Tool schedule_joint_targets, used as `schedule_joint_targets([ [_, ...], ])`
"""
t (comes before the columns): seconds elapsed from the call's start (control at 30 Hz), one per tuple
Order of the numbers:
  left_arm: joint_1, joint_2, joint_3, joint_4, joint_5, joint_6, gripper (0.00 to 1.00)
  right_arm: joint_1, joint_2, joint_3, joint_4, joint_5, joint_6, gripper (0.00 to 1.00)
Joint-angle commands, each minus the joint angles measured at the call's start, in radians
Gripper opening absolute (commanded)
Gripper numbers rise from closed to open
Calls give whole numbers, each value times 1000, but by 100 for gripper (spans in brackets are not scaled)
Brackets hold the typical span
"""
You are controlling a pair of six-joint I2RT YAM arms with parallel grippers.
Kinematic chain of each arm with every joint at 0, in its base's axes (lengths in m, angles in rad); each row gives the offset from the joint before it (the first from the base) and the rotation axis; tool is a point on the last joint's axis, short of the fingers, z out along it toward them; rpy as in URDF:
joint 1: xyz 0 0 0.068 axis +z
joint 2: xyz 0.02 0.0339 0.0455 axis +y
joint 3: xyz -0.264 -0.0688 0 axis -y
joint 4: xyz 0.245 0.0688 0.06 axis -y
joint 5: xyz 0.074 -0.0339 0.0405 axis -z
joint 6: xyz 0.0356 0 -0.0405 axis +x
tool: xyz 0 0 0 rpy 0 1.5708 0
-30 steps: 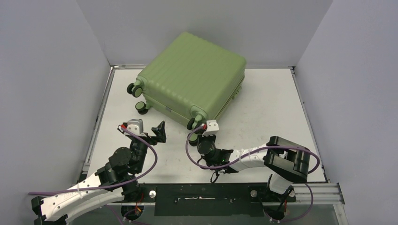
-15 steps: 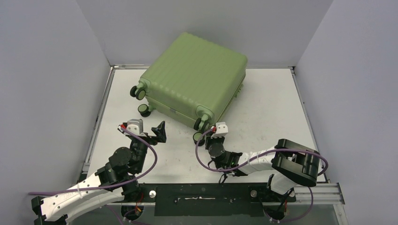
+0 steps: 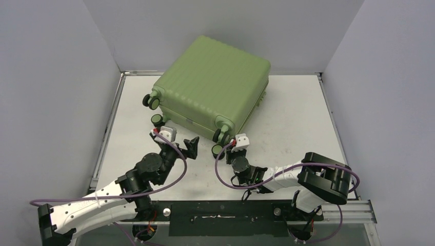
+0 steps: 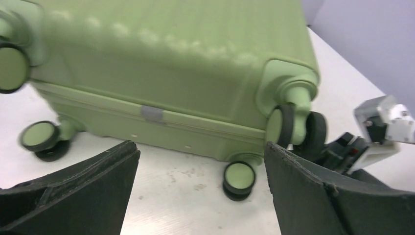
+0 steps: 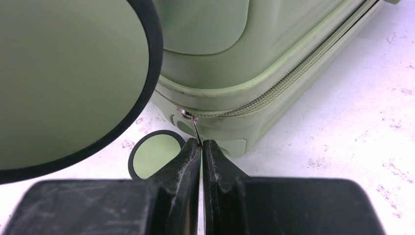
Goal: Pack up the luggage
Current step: Zip the luggage at the center of the board.
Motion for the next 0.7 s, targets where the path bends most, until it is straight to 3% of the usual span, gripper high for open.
schedule_joint_targets([
  [0.0,10,118,105,93,188,-148,97,-20,-44,-28,106,6,-29,0],
  [0.27,16,384,220,187,381,-203,97,-29,-58,-63,155,-42,-52,0],
  [0.67,50,635,366,65,368,-193,97,-30,-52,-25,146,-87,-73,0],
])
